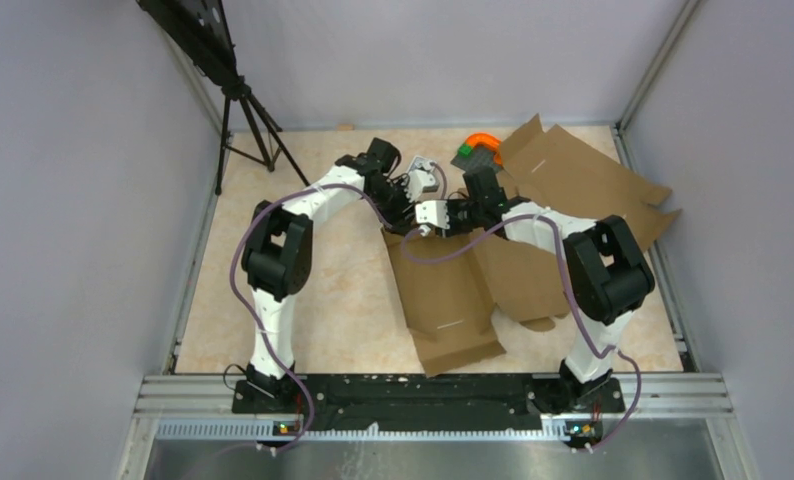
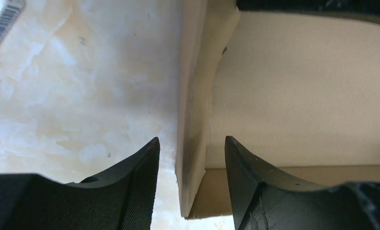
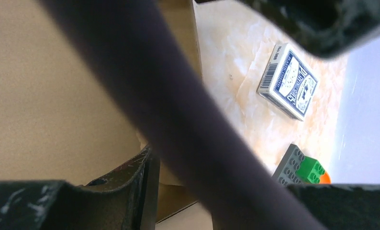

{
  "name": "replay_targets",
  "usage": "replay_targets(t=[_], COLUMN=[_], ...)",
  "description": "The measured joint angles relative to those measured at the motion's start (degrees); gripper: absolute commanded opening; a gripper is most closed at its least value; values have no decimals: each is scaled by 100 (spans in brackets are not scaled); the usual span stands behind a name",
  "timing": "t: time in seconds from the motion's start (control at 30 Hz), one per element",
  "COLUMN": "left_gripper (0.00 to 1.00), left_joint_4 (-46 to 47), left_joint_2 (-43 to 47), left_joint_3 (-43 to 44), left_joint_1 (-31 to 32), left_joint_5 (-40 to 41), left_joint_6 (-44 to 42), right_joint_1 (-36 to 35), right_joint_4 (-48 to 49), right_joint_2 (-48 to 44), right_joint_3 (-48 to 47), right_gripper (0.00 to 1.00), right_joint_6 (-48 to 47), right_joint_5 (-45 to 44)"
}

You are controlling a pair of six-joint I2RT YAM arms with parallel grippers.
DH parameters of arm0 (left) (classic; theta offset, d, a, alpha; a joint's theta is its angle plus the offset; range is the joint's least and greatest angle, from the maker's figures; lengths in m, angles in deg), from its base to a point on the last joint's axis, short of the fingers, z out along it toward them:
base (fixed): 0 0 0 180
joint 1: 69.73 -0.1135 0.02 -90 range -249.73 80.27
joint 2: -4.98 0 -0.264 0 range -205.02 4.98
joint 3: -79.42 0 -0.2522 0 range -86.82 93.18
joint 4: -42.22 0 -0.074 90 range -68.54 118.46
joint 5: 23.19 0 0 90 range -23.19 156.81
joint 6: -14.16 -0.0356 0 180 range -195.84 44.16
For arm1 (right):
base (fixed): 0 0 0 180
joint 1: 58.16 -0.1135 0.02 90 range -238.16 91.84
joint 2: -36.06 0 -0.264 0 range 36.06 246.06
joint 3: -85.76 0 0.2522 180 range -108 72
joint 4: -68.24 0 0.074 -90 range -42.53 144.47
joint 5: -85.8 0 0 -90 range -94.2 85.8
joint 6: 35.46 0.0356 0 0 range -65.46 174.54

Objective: Fold the paper box

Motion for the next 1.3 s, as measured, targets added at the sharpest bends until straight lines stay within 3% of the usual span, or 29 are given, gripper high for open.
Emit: replay_targets(t=[0.2, 0.3, 0.33, 0.43, 0.53, 0.6, 0.67, 1.03, 1.17, 1.3], left_gripper=[49, 39, 34, 21, 18, 18, 17, 18, 19, 20], left_joint_4=[275, 385, 420, 522, 570, 577, 605, 839, 966, 1023], left_joint_2=[-22, -68, -70, -72, -81, -81, -81, -76, -63, -63], left_joint_3=[7, 13, 13, 13, 13, 13, 26, -133, -256, -393], left_joint_1=[83, 103, 105, 109, 125, 131, 136, 282, 341, 358], left_joint_5=[-83, -177, -210, -282, -291, -286, -297, -31, 46, 144], left_joint_6=[114, 146, 155, 223, 236, 243, 243, 348, 503, 708], right_joint_1=[0, 0, 0, 0, 0, 0, -4, -26, -26, -26], right_joint_4=[28, 28, 31, 52, 42, 44, 111, 2092, 2647, 2402], right_joint_2=[0, 0, 0, -4, -59, -98, -166, -1891, -2588, -2957], right_joint_3=[4, 4, 4, 11, 55, 83, 177, 1827, 2337, 2306], right_gripper=[18, 22, 26, 54, 82, 85, 97, 99, 98, 93], right_joint_6=[81, 122, 136, 219, 415, 619, 824, 3727, 5003, 6253], right_joint_5=[192, 254, 271, 337, 398, 452, 516, 704, 229, -588])
